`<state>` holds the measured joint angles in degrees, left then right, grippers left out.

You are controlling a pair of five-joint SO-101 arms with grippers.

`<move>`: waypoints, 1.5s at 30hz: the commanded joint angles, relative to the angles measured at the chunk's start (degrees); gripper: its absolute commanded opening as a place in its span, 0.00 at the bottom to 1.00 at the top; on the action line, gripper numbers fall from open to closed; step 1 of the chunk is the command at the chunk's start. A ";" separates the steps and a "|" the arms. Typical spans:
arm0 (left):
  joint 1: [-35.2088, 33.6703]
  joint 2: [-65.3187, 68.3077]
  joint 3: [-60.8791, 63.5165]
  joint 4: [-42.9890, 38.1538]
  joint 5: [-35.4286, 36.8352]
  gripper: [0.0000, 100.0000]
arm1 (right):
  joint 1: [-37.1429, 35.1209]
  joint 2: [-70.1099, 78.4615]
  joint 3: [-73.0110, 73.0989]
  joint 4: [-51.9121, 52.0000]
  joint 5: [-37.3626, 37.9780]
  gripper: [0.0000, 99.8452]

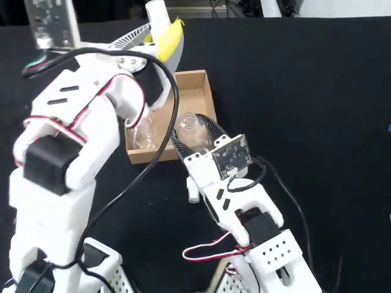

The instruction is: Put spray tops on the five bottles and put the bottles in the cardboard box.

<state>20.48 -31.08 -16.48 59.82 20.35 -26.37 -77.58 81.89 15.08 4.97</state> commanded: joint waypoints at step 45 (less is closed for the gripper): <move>4.62 -19.43 36.62 -31.47 0.00 0.03 | -0.70 -1.71 0.22 -0.35 -0.35 0.01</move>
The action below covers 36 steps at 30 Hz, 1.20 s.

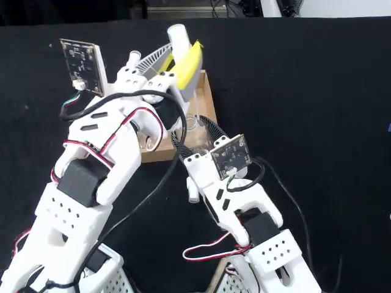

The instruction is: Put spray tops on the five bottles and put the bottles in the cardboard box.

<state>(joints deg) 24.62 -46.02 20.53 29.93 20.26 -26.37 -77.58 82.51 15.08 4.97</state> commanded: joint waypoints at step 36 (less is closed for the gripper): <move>1.19 -15.38 12.88 -9.76 -8.53 0.03 | -0.70 -1.71 -0.57 -0.35 -0.35 0.01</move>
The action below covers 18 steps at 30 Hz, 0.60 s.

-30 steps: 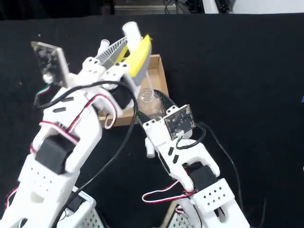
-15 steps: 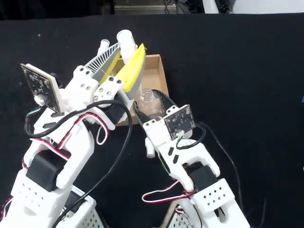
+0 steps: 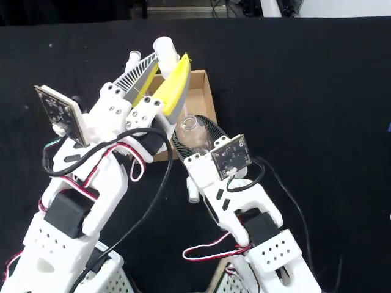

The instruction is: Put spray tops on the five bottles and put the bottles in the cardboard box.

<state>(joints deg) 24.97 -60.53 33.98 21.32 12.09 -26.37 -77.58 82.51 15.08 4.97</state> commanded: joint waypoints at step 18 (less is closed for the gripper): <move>4.79 -0.88 -0.57 2.02 -0.79 0.03 | -0.70 -1.71 -0.48 -0.35 -0.35 0.01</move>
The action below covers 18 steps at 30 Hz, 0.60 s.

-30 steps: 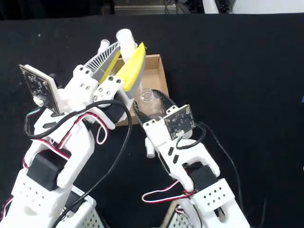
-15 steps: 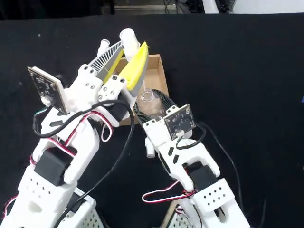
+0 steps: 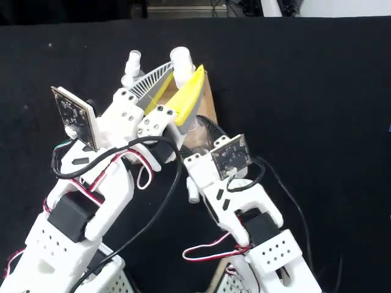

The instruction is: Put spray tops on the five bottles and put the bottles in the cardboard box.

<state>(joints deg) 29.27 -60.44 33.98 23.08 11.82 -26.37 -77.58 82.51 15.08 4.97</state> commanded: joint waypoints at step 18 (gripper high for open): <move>0.48 -1.58 -0.40 5.19 -3.34 0.24 | -0.70 -1.71 -0.57 -0.35 -0.35 0.01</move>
<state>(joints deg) 29.63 -60.62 34.68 28.62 8.75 -26.37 -77.58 82.51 15.08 4.97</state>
